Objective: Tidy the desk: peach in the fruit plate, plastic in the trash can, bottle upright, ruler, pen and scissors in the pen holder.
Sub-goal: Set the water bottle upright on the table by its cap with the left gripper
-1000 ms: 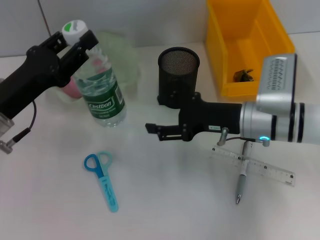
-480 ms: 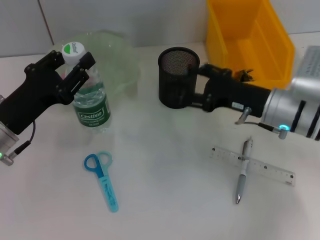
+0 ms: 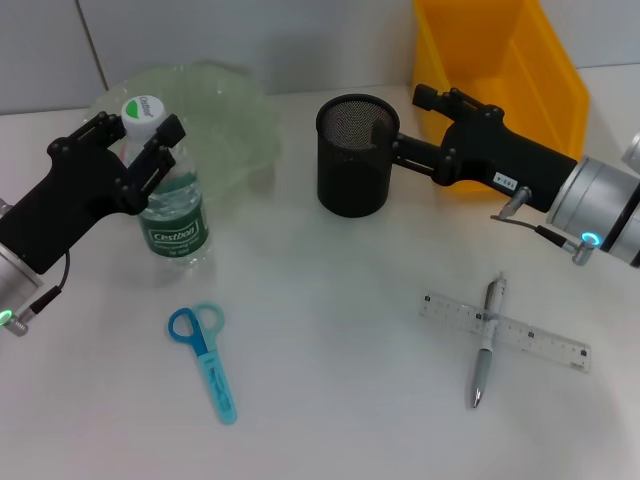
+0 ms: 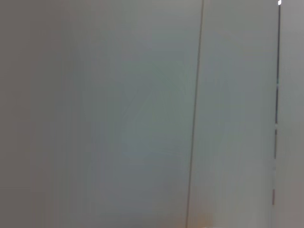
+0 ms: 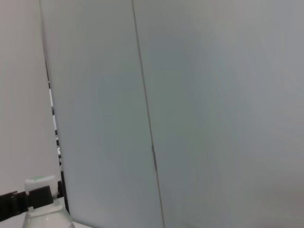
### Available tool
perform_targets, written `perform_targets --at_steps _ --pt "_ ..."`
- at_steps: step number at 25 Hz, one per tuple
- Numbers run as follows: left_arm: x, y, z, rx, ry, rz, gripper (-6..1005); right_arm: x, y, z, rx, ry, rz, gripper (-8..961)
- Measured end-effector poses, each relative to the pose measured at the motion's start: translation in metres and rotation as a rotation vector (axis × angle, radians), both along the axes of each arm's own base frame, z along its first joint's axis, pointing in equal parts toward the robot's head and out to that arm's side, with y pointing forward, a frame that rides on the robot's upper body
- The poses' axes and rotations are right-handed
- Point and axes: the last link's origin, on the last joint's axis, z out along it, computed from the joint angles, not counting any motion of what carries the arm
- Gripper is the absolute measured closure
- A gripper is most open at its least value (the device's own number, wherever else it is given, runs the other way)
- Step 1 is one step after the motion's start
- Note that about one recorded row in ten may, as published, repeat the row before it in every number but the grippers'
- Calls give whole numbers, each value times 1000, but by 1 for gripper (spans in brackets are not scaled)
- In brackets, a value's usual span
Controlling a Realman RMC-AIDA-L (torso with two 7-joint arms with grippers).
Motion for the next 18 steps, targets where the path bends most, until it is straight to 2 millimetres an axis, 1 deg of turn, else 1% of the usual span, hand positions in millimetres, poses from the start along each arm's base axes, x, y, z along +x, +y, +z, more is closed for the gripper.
perform_targets --at_steps 4,14,18 --pt "-4 0 -5 18 7 37 489 0 1 2 9 8 -5 147" --pt "-5 -1 -16 24 29 62 484 1 0 2 14 7 -4 149" --pt "-4 -1 -18 28 34 63 482 1 0 2 20 -2 2 150"
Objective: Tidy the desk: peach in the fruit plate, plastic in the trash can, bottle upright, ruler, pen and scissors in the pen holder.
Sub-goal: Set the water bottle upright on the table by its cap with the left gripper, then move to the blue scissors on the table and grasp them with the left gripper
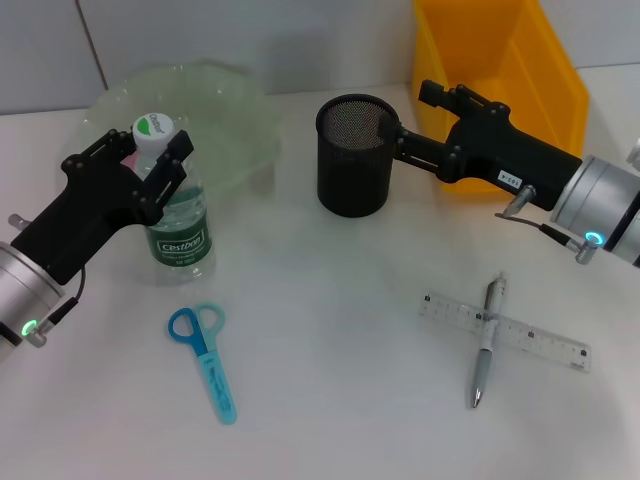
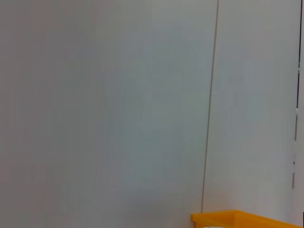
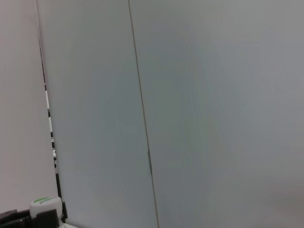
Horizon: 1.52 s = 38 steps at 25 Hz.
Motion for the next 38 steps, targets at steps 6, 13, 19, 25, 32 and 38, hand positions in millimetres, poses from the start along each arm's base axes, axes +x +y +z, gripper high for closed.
perform_targets --at_steps 6,13,19,25,32,38 --pt "1 0 -1 -4 -8 3 479 0 0 0 1 -2 1 151" --pt "-1 1 -2 -8 -4 14 475 0 0 -1 0 -2 0 153" --pt "-2 1 -2 -10 -1 22 472 1 -1 -1 -2 -1 -2 154" --pt "-2 1 -2 -11 -2 24 469 1 -1 -1 -2 -1 -2 155" --pt "-2 0 -1 -10 -10 23 432 1 -1 -1 -2 -1 -2 157" --pt "-4 -5 9 -22 -73 11 414 1 0 1 10 9 -9 158"
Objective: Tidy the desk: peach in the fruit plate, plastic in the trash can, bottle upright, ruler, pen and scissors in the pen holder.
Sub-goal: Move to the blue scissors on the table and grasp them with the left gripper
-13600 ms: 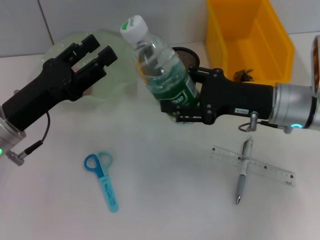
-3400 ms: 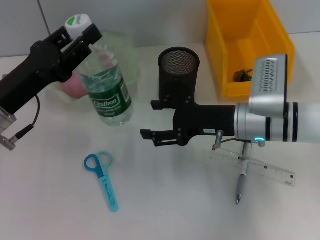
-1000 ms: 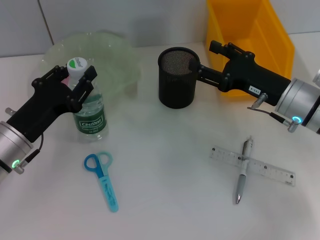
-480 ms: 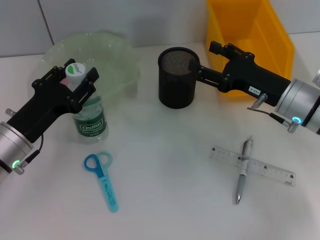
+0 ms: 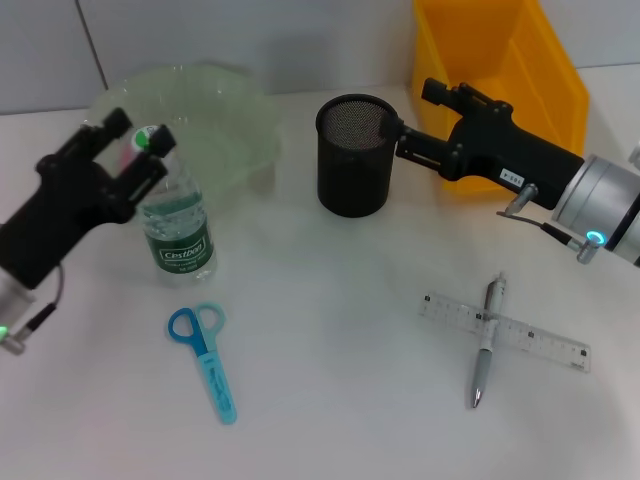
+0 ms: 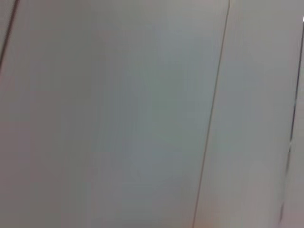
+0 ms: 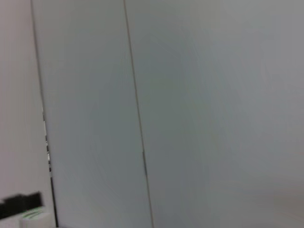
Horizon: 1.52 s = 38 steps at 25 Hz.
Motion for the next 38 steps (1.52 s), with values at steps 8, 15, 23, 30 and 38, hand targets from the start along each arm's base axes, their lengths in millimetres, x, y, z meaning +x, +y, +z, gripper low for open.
perform_targets --at_steps 8,15,23,30,38 --pt "-7 -18 24 -18 -93 -49 215 1 3 7 37 25 -14 160" --pt "-1 -64 49 -330 -23 -233 164 -2 4 15 70 71 -10 161" --pt "4 -61 39 -532 188 -223 164 -2 4 20 98 91 -6 163" --pt "9 -49 32 -658 379 -176 164 1 3 27 143 114 -12 164" --pt "11 -50 37 -656 394 -182 164 -1 -6 21 94 116 28 166"
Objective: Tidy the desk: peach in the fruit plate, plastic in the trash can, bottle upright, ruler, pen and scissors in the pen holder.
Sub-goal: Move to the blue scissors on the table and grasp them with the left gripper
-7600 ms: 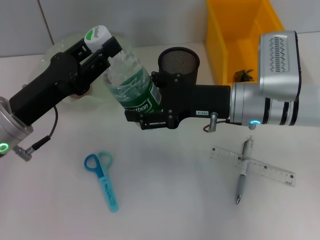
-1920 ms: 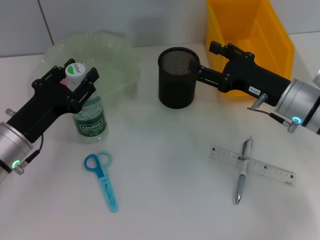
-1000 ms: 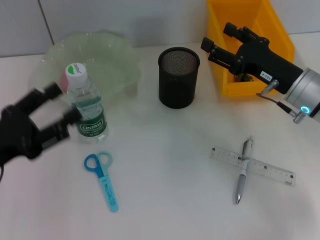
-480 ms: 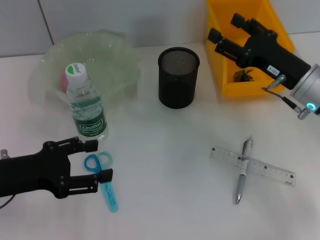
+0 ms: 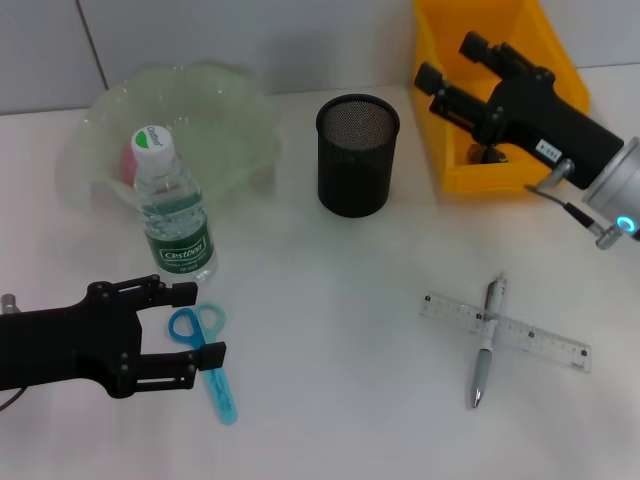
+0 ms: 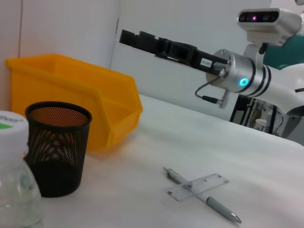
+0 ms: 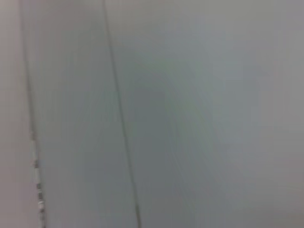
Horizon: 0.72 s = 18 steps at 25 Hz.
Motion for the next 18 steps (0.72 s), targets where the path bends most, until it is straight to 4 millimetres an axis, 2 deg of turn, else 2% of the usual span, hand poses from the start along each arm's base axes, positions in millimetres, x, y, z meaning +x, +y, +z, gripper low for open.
perform_targets --at_steps 4,14,18 --pt "1 1 0 3 -1 0 164 0 -12 6 -80 -10 60 167" --pt "3 3 2 0 -18 22 163 21 -51 52 -535 -222 146 169" --pt "6 5 2 -11 -27 45 163 25 -60 70 -656 -283 151 170"
